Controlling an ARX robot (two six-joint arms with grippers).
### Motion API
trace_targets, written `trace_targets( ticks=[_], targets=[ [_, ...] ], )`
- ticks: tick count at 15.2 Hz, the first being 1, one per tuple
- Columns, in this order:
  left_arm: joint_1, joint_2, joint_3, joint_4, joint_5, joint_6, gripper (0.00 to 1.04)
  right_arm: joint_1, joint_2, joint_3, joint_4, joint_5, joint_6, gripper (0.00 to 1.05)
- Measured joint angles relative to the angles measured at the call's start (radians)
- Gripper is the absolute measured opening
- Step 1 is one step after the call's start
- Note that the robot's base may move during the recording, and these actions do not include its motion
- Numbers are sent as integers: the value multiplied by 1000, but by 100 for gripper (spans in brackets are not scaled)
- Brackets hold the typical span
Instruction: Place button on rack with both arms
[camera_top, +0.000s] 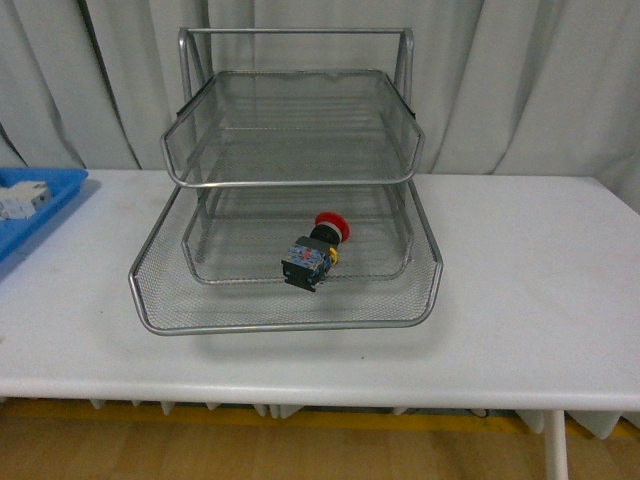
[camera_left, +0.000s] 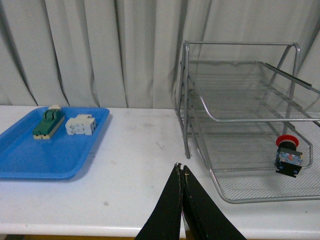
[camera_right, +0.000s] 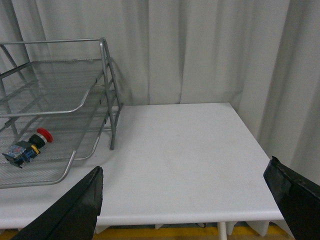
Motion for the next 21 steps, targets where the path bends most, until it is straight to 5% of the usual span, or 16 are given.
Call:
trace_targets(
  ticks=[2,3,11,13,18,19,21],
  targets=[
    [0,-31,0,-31,0,0,2,0,0,0,0,0,0,98],
    [0,-137,1,-191,2,0,2,0,0,0,0,0,0,98],
    [0,-196,1,-210,0,0,2,0,0,0,0,0,0,98],
    [0,-196,1,-209,0,0,18,0,0,0,0,0,0,98],
    [0,-196,1,-209,0,0,85,-10,8,7,-32,-26,11,98],
    [0,-196,1,-209,1,1,100,-56,199,45,62,-124,70,98],
    [0,-196,1,-209,0,0,98,31,634,201,459,-91,143,98]
  ],
)
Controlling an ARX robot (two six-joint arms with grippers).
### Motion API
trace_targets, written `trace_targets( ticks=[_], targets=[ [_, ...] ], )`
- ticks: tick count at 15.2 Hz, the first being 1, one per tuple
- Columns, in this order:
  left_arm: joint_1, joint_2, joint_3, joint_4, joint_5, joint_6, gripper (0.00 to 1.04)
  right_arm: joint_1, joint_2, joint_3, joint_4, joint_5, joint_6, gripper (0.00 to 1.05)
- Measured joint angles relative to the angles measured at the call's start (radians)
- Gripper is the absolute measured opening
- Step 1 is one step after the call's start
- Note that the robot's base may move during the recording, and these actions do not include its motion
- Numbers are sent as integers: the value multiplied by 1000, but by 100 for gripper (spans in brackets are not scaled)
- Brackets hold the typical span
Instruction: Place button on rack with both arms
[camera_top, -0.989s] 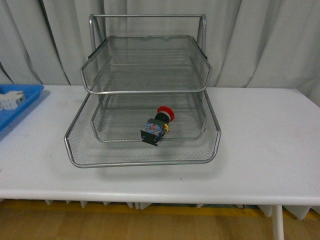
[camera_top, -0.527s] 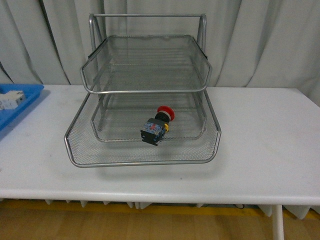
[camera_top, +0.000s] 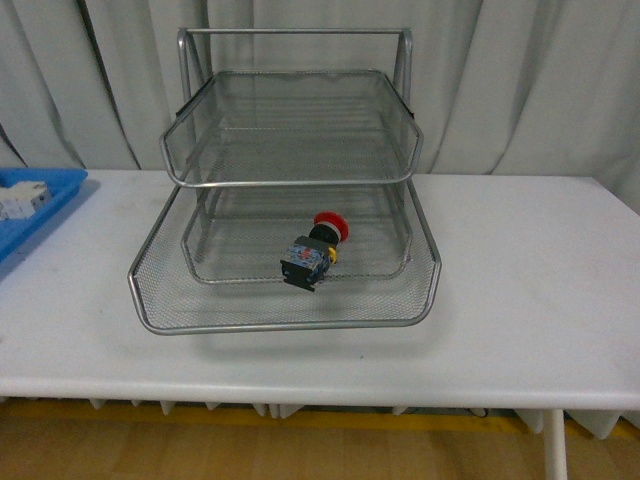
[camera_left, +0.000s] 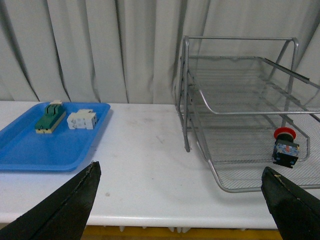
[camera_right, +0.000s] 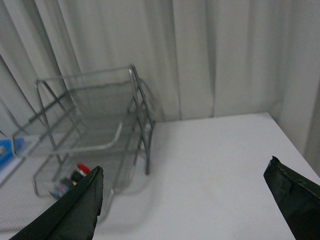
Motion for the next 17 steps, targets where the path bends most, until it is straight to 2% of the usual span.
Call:
trace_targets(
  ticks=[1,2,4,6,7,10,13,17],
  targets=[
    [0,0,0,0,0,0,98,49,176,82,107,16,28,98],
    [0,0,0,0,0,0,98,108,408,216,149,34,67,98],
    [0,0,0,0,0,0,98,216,750,446,51,58,89,98],
    [0,0,0,0,0,0,98,334,951,642,-69,62,57,98],
    [0,0,0,0,0,0,98,380,991,702,-117,63,39,94],
    [0,0,0,0,0,0,98,465,1096,744,-255,28,10,44],
    [0,0,0,0,0,0,98,515,1124,748,-326,-20,10,4],
    [0,0,0,0,0,0,98,538,1200,751,-368,-29,11,2]
  ],
)
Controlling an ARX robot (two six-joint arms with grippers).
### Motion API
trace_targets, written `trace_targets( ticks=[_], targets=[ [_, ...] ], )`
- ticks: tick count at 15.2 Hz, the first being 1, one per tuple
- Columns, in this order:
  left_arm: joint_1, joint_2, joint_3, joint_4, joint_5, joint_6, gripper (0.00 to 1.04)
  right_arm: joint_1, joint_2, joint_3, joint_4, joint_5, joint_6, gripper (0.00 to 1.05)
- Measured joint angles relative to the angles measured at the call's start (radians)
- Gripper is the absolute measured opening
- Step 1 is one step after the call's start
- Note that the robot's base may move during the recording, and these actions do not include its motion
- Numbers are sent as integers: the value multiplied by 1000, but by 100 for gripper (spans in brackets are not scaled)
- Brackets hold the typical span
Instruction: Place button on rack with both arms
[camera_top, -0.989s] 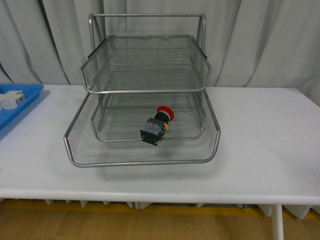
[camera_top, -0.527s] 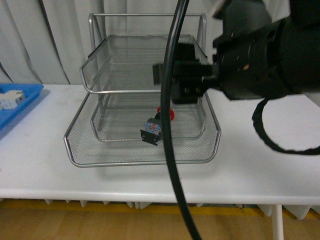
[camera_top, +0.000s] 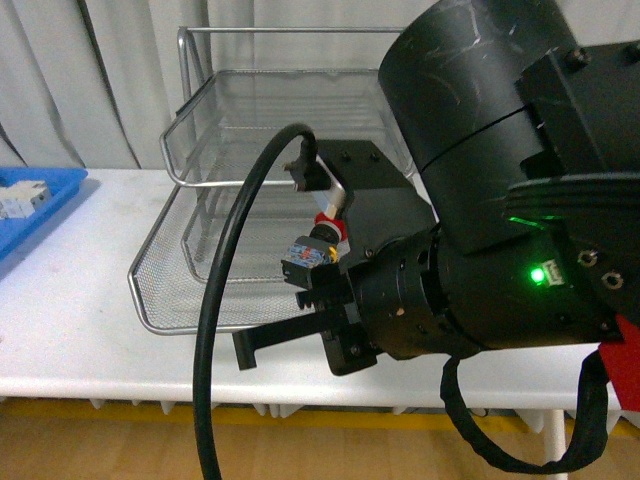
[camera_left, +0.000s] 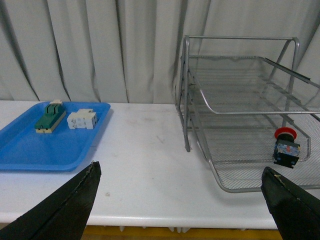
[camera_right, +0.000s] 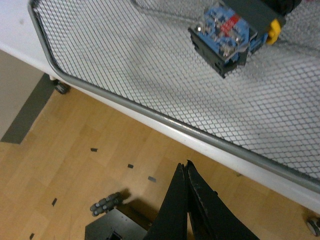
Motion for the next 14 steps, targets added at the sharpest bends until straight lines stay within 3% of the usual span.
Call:
trace_targets(
  ticks=[8,14],
  targets=[
    [0,0,0,0,0,0,98,33,189,163,-64,56,26,2],
    [0,0,0,0,0,0,98,-4,229,249,-87,128,-30,2]
  ],
)
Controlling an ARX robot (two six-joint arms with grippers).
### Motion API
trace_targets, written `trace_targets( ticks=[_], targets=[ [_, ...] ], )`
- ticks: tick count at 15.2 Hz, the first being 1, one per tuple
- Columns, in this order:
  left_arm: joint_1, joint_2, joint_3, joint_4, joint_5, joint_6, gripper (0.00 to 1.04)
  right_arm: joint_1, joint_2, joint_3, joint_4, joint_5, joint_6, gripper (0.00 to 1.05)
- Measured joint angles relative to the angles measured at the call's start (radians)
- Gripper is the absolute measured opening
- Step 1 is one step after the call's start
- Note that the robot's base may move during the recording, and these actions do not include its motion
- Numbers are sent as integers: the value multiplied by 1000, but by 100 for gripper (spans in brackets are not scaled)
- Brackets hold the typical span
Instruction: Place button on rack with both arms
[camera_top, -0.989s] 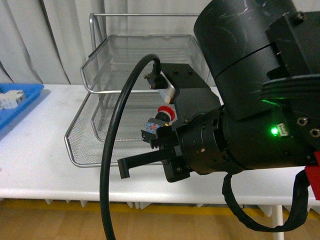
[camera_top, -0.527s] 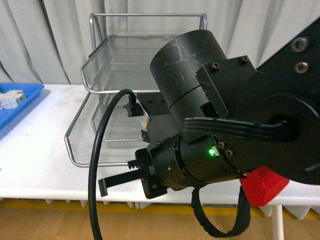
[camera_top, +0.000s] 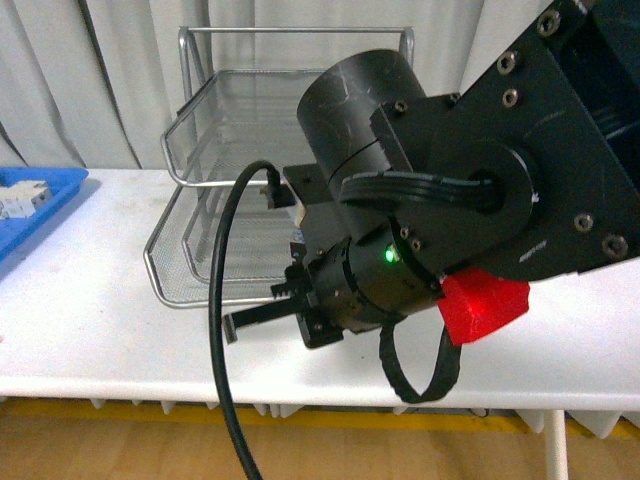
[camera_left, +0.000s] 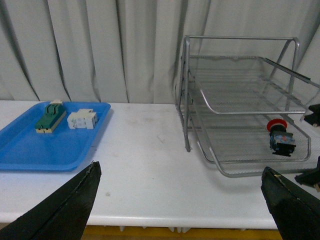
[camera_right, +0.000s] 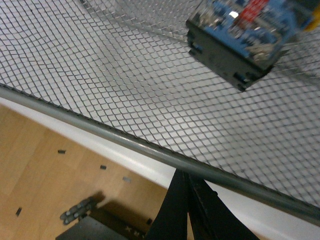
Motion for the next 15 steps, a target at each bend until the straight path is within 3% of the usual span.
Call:
trace_targets(
  ticks=[9,15],
  targets=[
    [0,0,0,0,0,0,98,-122,111,195,13,43,-103,2],
    [0,0,0,0,0,0,98,-98,97,177,24,40,-114,2]
  ],
)
